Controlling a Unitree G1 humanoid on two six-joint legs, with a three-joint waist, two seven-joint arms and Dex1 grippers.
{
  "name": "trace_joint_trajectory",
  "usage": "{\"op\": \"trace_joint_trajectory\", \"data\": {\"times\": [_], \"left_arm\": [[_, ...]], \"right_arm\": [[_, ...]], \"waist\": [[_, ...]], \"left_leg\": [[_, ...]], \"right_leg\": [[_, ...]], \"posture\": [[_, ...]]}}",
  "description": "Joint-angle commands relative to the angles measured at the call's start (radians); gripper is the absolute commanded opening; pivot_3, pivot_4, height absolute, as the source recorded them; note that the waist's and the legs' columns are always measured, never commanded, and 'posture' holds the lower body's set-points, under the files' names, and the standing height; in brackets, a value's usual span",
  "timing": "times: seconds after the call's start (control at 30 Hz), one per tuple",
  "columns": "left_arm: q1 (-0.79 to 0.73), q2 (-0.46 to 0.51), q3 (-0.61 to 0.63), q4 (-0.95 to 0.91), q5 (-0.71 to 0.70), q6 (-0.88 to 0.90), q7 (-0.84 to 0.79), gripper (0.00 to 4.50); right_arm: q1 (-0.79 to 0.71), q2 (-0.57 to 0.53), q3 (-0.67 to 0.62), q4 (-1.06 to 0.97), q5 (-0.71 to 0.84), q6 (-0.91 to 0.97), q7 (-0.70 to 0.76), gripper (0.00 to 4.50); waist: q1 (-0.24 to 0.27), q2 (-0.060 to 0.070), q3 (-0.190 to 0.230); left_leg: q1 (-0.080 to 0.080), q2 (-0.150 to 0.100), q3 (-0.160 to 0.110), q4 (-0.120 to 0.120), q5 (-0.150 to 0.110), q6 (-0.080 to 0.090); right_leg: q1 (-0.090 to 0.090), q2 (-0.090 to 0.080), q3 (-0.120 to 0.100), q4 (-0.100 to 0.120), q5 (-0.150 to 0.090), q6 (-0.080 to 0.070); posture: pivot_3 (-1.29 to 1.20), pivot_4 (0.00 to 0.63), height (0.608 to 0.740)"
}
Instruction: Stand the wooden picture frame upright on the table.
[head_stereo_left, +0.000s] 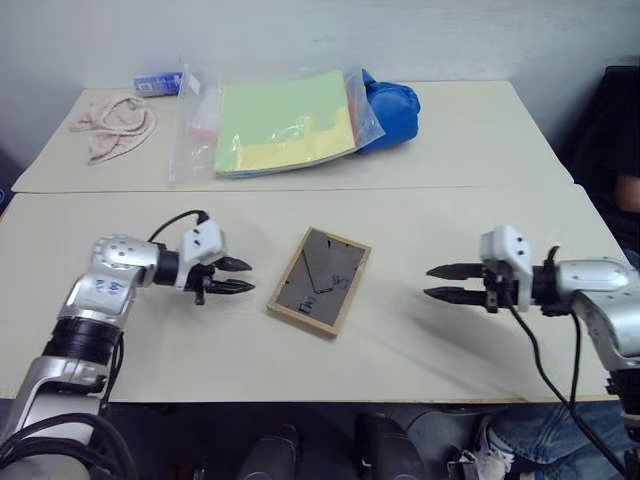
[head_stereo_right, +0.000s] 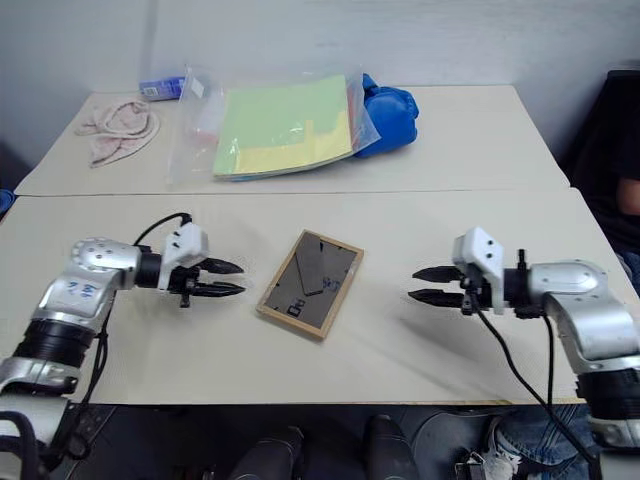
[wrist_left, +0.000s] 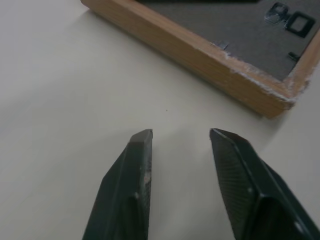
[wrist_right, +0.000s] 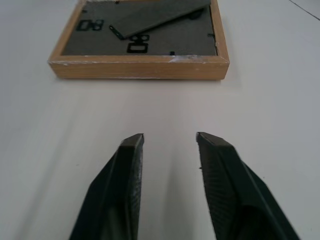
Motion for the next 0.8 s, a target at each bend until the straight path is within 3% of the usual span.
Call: {"op": "trace_joint_trajectory", "data": {"times": [0.03, 0.07, 0.13, 0.33, 0.53, 0.63, 0.8], "left_arm": [[-0.045, -0.066, -0.053, 0.057, 0.068, -0.091, 0.017, 0.70], [-0.049, -0.091, -0.053, 0.042, 0.057, -0.069, 0.011, 0.43], [-0.039, -0.119, -0.051, -0.006, 0.033, -0.021, -0.009, 0.06], [0.073, -0.097, -0.081, -0.247, -0.011, 0.158, -0.087, 0.06], [0.133, -0.095, -0.025, -0.368, -0.064, 0.383, -0.011, 0.06], [0.131, -0.054, 0.020, -0.365, -0.109, 0.590, 0.021, 0.60], [0.123, 0.013, 0.147, -0.429, -0.357, 1.155, 0.016, 2.04]], "right_arm": [[-0.069, 0.065, 0.079, 0.047, -0.092, -0.071, -0.042, 0.32], [-0.082, 0.086, 0.098, 0.058, -0.109, -0.078, -0.051, 0.02], [-0.097, 0.112, 0.125, 0.070, -0.143, -0.095, -0.069, 0.00], [-0.147, 0.184, 0.164, 0.134, -0.232, -0.129, -0.151, 0.00], [-0.145, 0.176, 0.159, 0.147, -0.253, -0.158, -0.144, 0.00], [-0.125, 0.120, 0.162, 0.137, -0.272, -0.200, -0.104, 0.00], [-0.091, 0.033, 0.185, 0.103, -0.301, -0.305, -0.023, 0.00]], "waist": [[0.001, 0.000, 0.000], [0.002, 0.000, 0.000], [0.005, 0.000, 0.000], [-0.001, 0.000, 0.000], [-0.012, 0.000, 0.000], [-0.015, 0.000, 0.000], [-0.030, 0.000, 0.000]], "left_leg": [[0.000, 0.000, 0.000, 0.000, 0.000, 0.000], [0.000, 0.000, 0.000, 0.001, 0.000, 0.000], [-0.001, -0.001, -0.001, 0.002, 0.000, 0.000], [-0.011, -0.003, -0.002, 0.007, 0.000, 0.001], [-0.012, -0.002, -0.001, 0.007, 0.000, 0.000], [-0.012, -0.003, -0.001, 0.007, 0.000, 0.000], [-0.011, -0.002, -0.001, 0.006, 0.000, 0.000]], "right_leg": [[0.000, 0.000, 0.000, 0.000, 0.000, 0.000], [0.000, 0.000, 0.000, 0.000, 0.000, 0.000], [0.000, -0.001, 0.001, 0.001, 0.000, 0.000], [-0.010, -0.002, 0.002, 0.005, 0.001, 0.001], [-0.012, -0.001, 0.003, 0.007, 0.001, 0.001], [-0.012, -0.001, 0.003, 0.007, 0.001, 0.001], [-0.013, 0.000, 0.003, 0.008, 0.000, 0.001]], "posture": [[0.00, 0.150, 0.740], [0.00, 0.150, 0.740], [0.00, 0.150, 0.740], [0.00, 0.150, 0.740], [0.00, 0.150, 0.740], [0.00, 0.150, 0.740], [0.00, 0.150, 0.740]]}}
